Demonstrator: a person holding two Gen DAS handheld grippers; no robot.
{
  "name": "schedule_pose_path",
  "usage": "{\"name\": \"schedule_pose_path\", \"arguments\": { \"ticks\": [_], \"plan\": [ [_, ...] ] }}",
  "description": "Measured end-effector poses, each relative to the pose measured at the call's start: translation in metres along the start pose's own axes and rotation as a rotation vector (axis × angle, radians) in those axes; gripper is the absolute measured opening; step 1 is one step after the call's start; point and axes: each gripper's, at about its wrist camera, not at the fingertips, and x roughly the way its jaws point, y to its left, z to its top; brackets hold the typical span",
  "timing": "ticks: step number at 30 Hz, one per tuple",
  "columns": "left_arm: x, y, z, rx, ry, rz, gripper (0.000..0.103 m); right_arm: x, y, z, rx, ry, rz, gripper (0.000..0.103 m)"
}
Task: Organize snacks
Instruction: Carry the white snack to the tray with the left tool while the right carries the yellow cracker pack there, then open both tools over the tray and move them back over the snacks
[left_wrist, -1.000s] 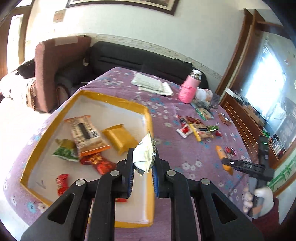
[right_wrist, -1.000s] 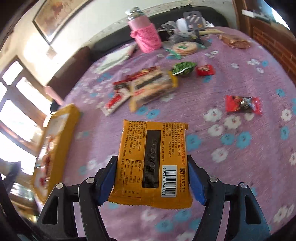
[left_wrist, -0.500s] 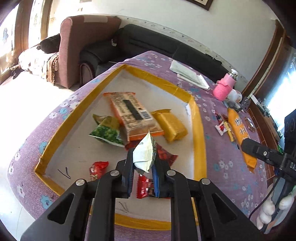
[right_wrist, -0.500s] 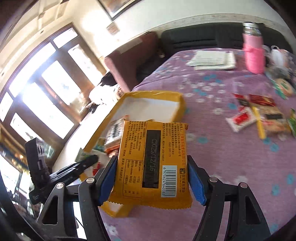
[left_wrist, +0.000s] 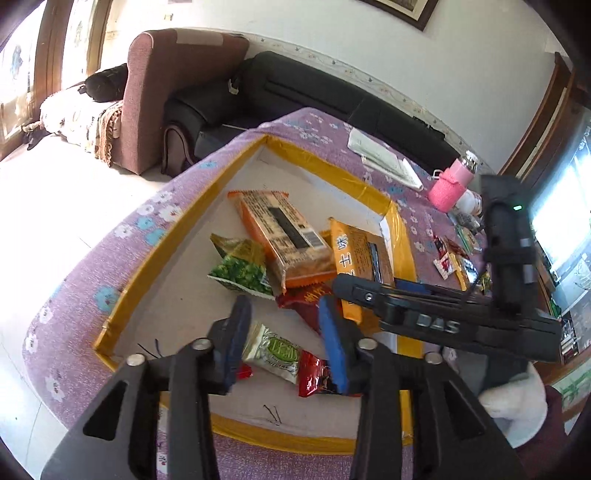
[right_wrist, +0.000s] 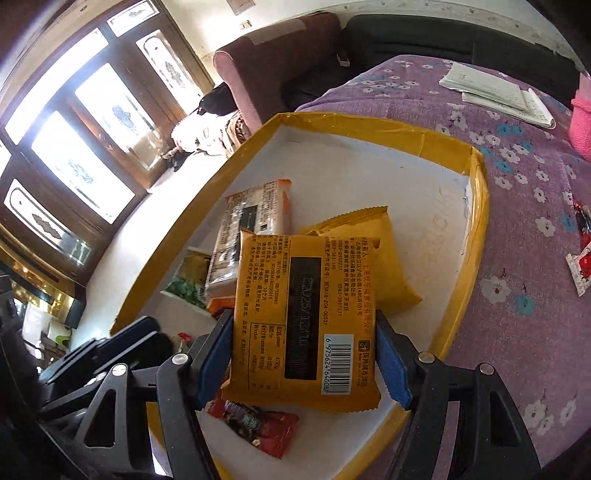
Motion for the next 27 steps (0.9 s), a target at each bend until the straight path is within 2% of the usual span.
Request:
{"name": "schedule_pose_path", "arguments": {
  "ticks": [3, 5, 7, 12, 18, 21, 27],
  "plan": [
    [-0.007, 0.004, 0.004, -0.014, -0.026, 0.025, 0.052, 0.012, 0.001, 0.009, -0.027, 0.014, -0.054, 0.071],
    [-0.011, 0.006, 0.005, -0.021, -0.039, 0.053, 0.066, 0.011, 0.000, 0.010, -0.033, 0.008, -0.057, 0.072],
    [-0.014, 0.006, 0.006, -0.021, -0.057, 0.083, 0.070, 0.001, 0.000, 0.007, -0.028, -0.027, -0.050, 0.073],
    [-0.019, 0.000, 0.003, -0.010, -0.072, 0.114, 0.070, -0.034, 0.001, -0.005, -0.006, -0.112, -0.015, 0.073],
    [-0.033, -0.035, -0.001, 0.113, -0.147, 0.259, 0.070, -0.084, -0.014, -0.031, 0.055, -0.241, 0.025, 0.073],
    [-0.036, -0.055, -0.006, 0.176, -0.178, 0.313, 0.070, -0.099, -0.031, -0.042, 0.114, -0.273, 0.041, 0.074],
    [-0.038, -0.090, -0.013, 0.252, -0.170, 0.300, 0.070, -0.127, -0.070, -0.063, 0.185, -0.323, 0.020, 0.076]
  ]
}}
